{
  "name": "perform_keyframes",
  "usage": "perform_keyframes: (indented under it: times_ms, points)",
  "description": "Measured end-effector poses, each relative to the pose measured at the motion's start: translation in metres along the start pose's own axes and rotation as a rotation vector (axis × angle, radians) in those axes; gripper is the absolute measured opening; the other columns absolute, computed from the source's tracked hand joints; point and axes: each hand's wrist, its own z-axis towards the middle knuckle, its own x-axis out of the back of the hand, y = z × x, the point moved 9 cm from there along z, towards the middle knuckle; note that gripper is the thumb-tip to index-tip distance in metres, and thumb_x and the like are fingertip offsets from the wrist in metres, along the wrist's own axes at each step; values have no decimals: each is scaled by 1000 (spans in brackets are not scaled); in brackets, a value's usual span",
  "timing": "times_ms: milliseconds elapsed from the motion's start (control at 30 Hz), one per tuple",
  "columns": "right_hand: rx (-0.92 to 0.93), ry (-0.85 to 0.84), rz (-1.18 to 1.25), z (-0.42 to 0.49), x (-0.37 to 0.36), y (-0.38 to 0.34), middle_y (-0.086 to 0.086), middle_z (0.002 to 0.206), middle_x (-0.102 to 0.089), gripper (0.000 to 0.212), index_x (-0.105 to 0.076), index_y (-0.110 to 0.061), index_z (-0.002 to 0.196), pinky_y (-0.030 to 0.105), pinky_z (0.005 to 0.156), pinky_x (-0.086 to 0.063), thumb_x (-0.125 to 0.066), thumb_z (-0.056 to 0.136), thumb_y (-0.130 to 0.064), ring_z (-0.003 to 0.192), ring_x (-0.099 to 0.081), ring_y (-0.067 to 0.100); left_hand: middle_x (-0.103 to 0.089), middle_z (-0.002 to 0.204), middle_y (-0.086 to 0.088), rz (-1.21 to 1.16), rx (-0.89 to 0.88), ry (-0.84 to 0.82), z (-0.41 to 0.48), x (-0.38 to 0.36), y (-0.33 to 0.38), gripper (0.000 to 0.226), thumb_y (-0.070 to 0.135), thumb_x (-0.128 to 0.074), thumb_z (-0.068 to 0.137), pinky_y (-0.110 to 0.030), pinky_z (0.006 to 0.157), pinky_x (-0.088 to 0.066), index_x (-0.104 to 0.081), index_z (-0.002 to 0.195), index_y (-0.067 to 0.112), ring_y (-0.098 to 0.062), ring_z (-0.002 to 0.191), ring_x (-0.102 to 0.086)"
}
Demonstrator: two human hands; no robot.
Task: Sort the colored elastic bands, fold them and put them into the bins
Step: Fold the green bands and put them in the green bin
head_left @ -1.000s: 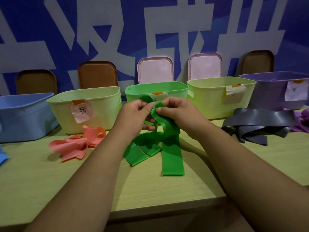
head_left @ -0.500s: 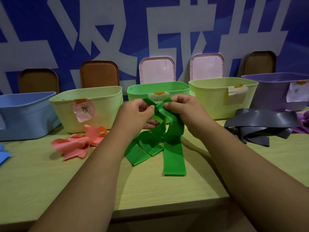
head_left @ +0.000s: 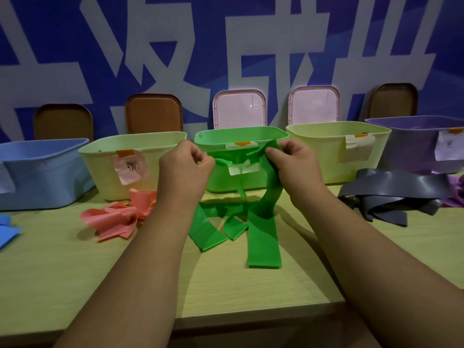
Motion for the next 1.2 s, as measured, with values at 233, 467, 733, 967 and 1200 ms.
perform_keyframes:
  times_ms: [233,467,733,967,1200]
  points:
    - [19,-149,32,-6,-18,-4,5,94,-79,4,-74,-15,97,46,84,-64,-75,99,-17,88,-76,23,-79,104,-9,-595,357,-275,-6,-43,-20,28,47,-57,86,-65,92,-62,-73,100,29,-35,102,-77]
    - [41,-151,65,-5,-17,-6,5,95,-77,5,-73,-19,95,42,79,-62,-74,100,-19,88,-74,22,-82,104,-13,-831,560,-394,-16,-61,-21,38,47,-57,108,-47,85,-63,-63,123,13,-31,99,-80]
    - [10,-177,153,-12,-13,-8,16,98,-77,4,-71,-9,96,46,78,-62,-73,99,-11,87,-75,32,-80,93,-10,-742,395,-417,-15,-51,-10,10,24,-73,100,-37,77,-59,-79,94,17,-26,81,-75]
    - [-172,-363,453,-34,-25,-20,1,68,-69,18,-68,-9,90,22,48,-51,-57,101,0,58,-65,14,-75,88,0,-838,330,-385,-4,-18,28,3,18,-72,101,-25,56,-53,-73,100,20,-13,72,-69]
    - [-205,-580,704,-50,-36,-79,18,139,-70,39,-78,-4,126,47,116,-45,-64,92,-18,133,-63,34,-70,82,0,-770,165,-504,19,43,90,5,17,-74,99,-22,44,-44,-72,103,17,-10,59,-63]
